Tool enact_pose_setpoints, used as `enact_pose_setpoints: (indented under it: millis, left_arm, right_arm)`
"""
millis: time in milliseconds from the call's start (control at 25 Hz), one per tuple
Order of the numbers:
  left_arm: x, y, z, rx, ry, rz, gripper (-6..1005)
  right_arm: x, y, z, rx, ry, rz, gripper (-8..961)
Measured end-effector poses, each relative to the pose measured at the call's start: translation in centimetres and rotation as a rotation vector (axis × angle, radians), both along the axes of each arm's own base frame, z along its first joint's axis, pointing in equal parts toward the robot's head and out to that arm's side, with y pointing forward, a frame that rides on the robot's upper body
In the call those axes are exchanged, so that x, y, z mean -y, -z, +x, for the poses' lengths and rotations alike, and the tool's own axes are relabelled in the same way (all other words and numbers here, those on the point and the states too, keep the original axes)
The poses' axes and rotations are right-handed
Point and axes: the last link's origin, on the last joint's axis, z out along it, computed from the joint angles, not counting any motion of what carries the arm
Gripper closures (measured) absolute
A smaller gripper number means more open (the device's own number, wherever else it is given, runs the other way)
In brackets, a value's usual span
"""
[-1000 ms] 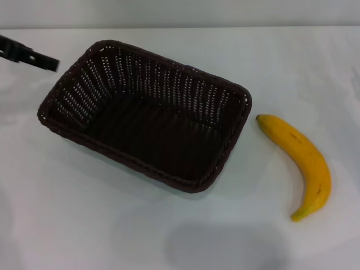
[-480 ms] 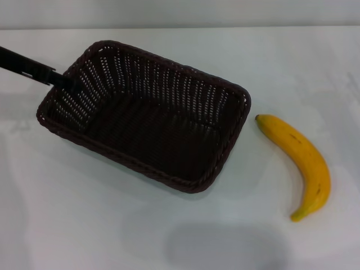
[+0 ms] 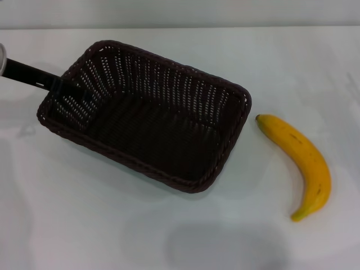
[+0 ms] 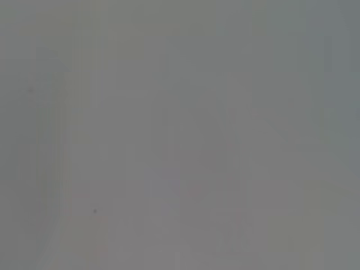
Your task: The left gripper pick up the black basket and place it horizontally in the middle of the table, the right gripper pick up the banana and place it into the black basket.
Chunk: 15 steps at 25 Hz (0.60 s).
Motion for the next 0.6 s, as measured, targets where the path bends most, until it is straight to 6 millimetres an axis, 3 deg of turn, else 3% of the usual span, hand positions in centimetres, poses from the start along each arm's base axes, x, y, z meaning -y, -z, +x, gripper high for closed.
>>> enact_pose_setpoints:
  millis: [320,600]
  left_arm:
    - [-0.19,-0.10,0.33,0.019,0.000,0.016,239]
    - [0.05,0.08,0.51,0.035,-0.023,0.000,484]
  right_arm:
    - [-0.01,-0.06,0.06,0.000,0.003,0.001,234]
    - [0.04,-0.10,0.05,-0.012,0.001,0.002,236]
